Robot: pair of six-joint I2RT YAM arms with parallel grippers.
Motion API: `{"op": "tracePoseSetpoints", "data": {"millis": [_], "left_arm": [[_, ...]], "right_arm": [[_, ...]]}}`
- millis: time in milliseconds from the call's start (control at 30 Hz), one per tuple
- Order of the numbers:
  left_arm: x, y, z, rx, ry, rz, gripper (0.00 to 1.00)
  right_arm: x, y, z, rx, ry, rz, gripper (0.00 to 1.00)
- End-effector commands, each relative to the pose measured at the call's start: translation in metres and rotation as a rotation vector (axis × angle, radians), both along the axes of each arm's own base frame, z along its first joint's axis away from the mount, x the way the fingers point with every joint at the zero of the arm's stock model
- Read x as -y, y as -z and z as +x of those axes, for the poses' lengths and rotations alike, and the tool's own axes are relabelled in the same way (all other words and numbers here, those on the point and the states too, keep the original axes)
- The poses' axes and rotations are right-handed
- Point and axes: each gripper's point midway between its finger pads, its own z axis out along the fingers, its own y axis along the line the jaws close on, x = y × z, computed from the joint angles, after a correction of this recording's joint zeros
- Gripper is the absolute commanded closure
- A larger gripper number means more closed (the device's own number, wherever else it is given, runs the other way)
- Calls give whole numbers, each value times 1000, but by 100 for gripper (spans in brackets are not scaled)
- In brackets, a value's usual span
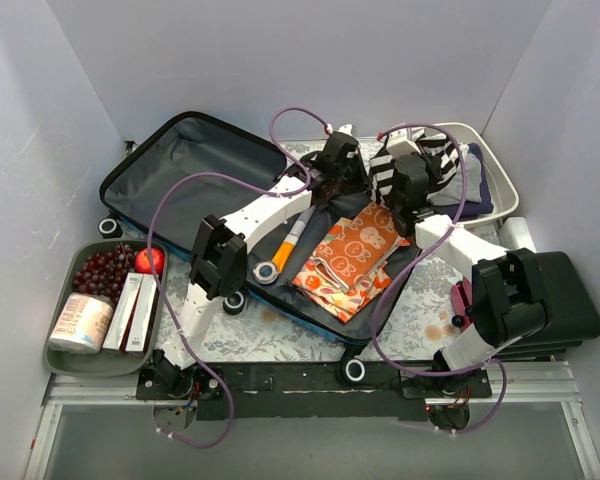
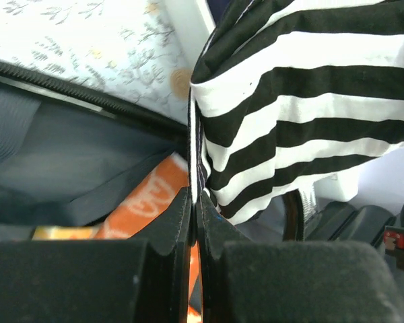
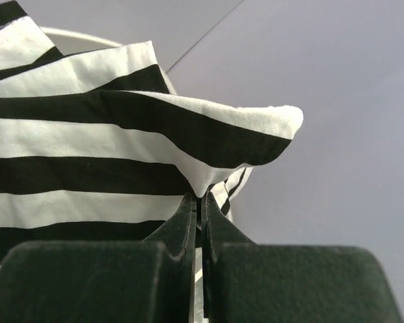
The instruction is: Open, take out, and arrange the luggage
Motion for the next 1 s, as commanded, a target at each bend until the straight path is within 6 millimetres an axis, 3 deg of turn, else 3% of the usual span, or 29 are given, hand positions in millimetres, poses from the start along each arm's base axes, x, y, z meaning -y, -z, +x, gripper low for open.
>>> {"op": "tracePoseSetpoints", "data": {"millis": [0,33,100,167,233,267,300,333,500,600,633,800,967], "left_arm": [[27,-58,16,138,56,-166,100],[32,-49,18,131,62,-172,100],[40,-55,23,152,66,-215,100],[50,-46,25,150,100,-245,100],[61,-54,26,168,131,-299,100],[67,-38,29,155,139,-299,100],[73,-48,32,186,148,-331,100],[76,-46,34,185,147,-347,100],[96,-23,42,182,181,-435,100],[101,-18,47,186,160,-449,100],[103,-9,49,182,152,-442,100],[106,3,52,188,139,-441,100],[104,9,55,201,124,-418,99]], "right_arm": [[14,-68,-5,249,90,-22,99],[16,-74,-6,276,101,-43,99],[17,-67,-9,283,97,-68,99],[21,-74,-16,337,123,-78,99],[26,-71,-24,346,143,-112,99],[28,-78,-29,405,155,-95,99],[31,-80,-32,423,166,-97,99],[32,-77,-34,415,179,-125,99],[35,-84,-42,464,221,-157,99],[34,-76,-39,440,221,-170,99],[33,-69,-36,420,226,-177,99],[32,-42,-29,371,247,-187,99],[25,-15,-8,324,227,-196,99]]}}
